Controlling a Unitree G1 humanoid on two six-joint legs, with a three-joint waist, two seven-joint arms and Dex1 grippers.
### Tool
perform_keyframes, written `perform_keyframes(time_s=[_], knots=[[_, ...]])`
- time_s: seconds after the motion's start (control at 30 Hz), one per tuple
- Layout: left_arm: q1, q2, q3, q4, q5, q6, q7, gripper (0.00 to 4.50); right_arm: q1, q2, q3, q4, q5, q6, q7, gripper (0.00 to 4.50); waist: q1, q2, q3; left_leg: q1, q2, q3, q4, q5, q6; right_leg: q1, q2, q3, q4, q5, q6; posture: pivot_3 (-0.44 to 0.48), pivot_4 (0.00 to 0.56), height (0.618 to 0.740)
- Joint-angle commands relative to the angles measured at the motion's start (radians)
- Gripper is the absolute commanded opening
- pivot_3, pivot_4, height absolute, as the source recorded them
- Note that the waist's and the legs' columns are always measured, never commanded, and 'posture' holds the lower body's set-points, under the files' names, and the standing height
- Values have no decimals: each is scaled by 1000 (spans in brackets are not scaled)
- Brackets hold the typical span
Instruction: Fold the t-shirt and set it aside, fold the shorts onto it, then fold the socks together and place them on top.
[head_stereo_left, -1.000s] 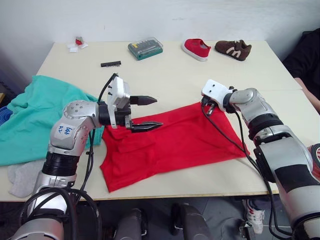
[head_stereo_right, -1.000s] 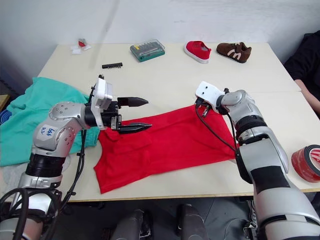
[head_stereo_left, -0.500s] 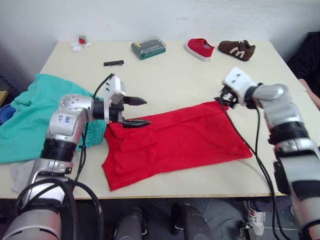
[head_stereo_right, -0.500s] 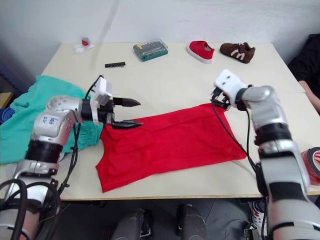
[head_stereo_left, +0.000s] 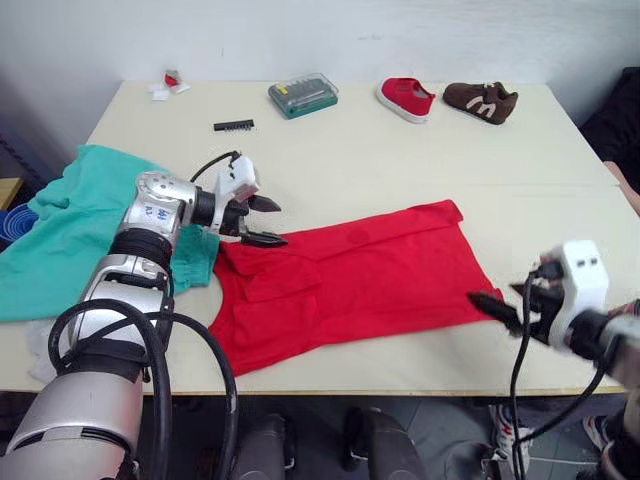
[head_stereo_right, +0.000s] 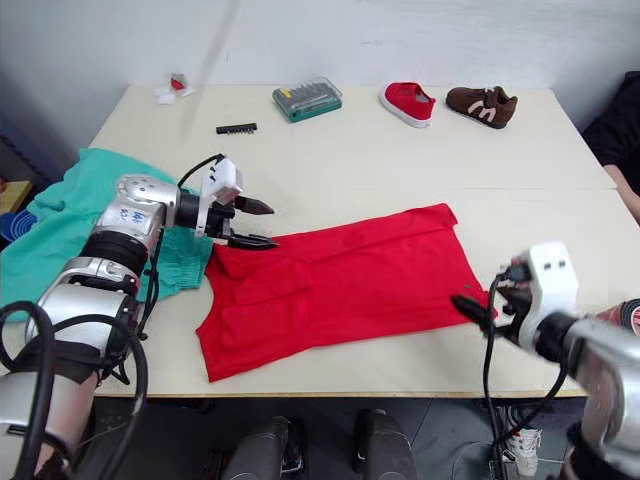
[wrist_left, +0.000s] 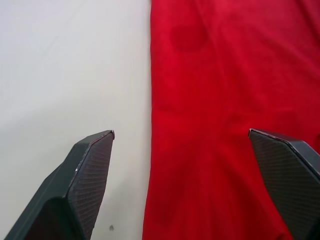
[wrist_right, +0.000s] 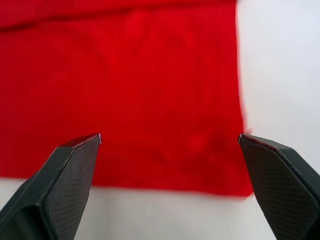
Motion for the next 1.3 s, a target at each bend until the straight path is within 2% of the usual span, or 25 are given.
perform_keyframes(time_s=[0.03, 0.17, 0.27, 0.3, 0.37, 0.5, 0.63, 0.73, 0.9, 1.0, 1.13, 1.3], knots=[[-34, -16, 7, 31, 44, -28, 57, 4500, 78, 111, -44, -110, 81, 5, -77, 4461, -1, 0, 0, 0, 0, 0, 0, 0, 0, 0, 0, 0, 0, 0, 0, 0, 150, 740], [-36, -35, 13, 56, 80, -28, 111, 4500, 102, 241, -53, -111, 149, 5, -182, 4461, -4, 0, 0, 1, 0, 1, 0, 0, 0, 0, 0, 1, 0, 0, 1, 0, 150, 740], [-39, -42, 22, 66, 98, -18, 143, 4500, 87, 297, -70, -54, 175, 5, -266, 4461, -3, 0, 0, 1, 0, 0, 0, 0, 1, 0, 0, 1, 1, 1, 1, 0, 150, 740], [-40, -45, 25, 70, 101, -13, 152, 4065, 71, 317, -79, -21, 181, 5, -295, 4500, -3, -1, 0, 1, 0, 0, 0, 0, 1, 1, 0, 1, 0, 1, 1, 0, 150, 740], [-40, -47, 30, 75, 109, -11, 157, 3595, 47, 334, -91, 26, 197, 5, -341, 4500, -4, -1, 0, 1, 0, 1, 0, 0, 1, 0, 0, 1, 0, 1, 1, 0, 150, 740], [-31, -51, 19, 78, 139, -13, 161, 2290, 1, 350, -98, 91, 237, 5, -419, 4500, -4, -4, -2, 1, 0, 0, 0, 0, 1, 1, 0, 1, 0, 1, 1, 0, 150, 740], [-26, -56, 16, 82, 161, -4, 182, 1048, -12, 352, -86, 122, 272, 5, -470, 3617, -5, -6, -4, 1, 0, 0, 0, 0, 1, 2, 0, 1, 0, 1, 1, 0, 150, 740], [-20, -55, 16, 82, 171, -1, 173, 64, -19, 347, -87, 139, 296, 5, -498, 2465, -6, -7, -4, 2, 0, 0, 0, 0, 1, 2, 0, 1, 0, 1, 1, 0, 150, 740], [-12, -50, 21, 82, 172, 6, 163, 0, -27, 332, -91, 157, 339, 5, -530, 786, -8, -7, -4, 2, 0, 0, 0, 0, 1, 2, 0, 1, 0, 1, 1, 0, 150, 740], [-1, -47, 18, 77, 171, 30, 110, 0, -48, 307, -86, 183, 353, 5, -540, 34, -10, -7, -4, 2, 0, 0, 0, 0, 1, 2, 0, 1, 0, 1, 1, 0, 150, 740], [18, -40, 15, 51, 163, 55, 22, 0, -102, 246, -43, 236, 344, 5, -535, 34, -20, -7, -4, 2, 0, 0, 0, 0, 1, 2, 0, 1, 0, 1, 1, 0, 150, 740], [55, -34, 41, -20, 119, 125, -53, 0, -254, 171, 28, 394, 291, -44, -526, 34, -31, -6, -4, 2, 0, 0, 0, 0, 1, 1, 0, 1, 0, 1, 1, 0, 150, 740]])
